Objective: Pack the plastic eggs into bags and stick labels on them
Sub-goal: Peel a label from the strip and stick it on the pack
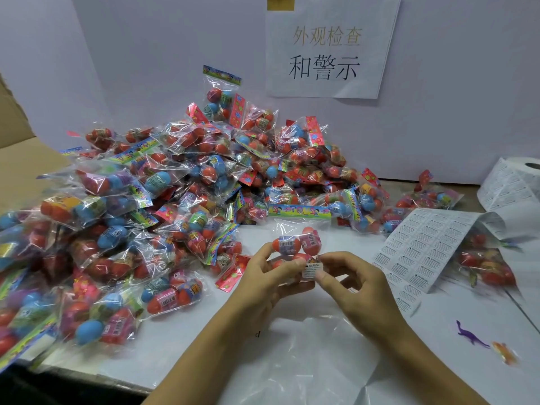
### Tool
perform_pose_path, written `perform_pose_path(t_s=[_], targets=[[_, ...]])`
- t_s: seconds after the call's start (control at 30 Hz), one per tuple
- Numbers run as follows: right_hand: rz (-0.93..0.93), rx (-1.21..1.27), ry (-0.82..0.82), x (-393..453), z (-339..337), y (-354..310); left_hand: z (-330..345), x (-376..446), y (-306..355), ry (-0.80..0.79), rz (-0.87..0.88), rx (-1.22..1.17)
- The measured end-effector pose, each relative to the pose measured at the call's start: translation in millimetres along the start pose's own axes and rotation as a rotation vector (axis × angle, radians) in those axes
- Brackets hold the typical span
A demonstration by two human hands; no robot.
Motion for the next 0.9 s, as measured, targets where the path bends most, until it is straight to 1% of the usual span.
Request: perform_pose_path(t_s=[0.13,0.27,0.4,0.53,0.63,0.77,0.9], targets=[[0.003,-0.022,0.004,0.4,0.5,1.8,-1.2,1.2,-1.9,0.036,-0.003,0.023],[-0.016,-0.024,0.002,-0.5,-0.5,1.2,0.2,1.3,0.0,0.025,-0.009,0.032],[0.006,-0.055,-0.014,-0.3,0.6,1.9,0.8,0.7,1.9,0.106,-0.072,0.035],[0.035,0.019,0.026,1.7,-0.9,-0.2,-1.6,1.2,1.9,0.134,-0.063,0.06],[0.087,0.052,0.026,2.9,-0.3,-5.5,-0.1,1.4,2.2,0.122,-0.044,0.072],[0.084,0.105,0.042,3.2,-1.2,-5.7,2.2,-0.9,1.2,0.066,-0.039,0.145],[0.075,0.114,0.057,4.0,-3.0,-2.7,1.9,-0.9,1.4,0.067,-0.032,0.163]])
Point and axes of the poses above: each hand's wrist, its own x-axis towards the middle knuckle, its own z-axis out of the palm, y = z × x, the point moved 3 cm from there along x, towards the middle knuckle, and after that the axes turned 1 degree about y, right-handed, at the moved point
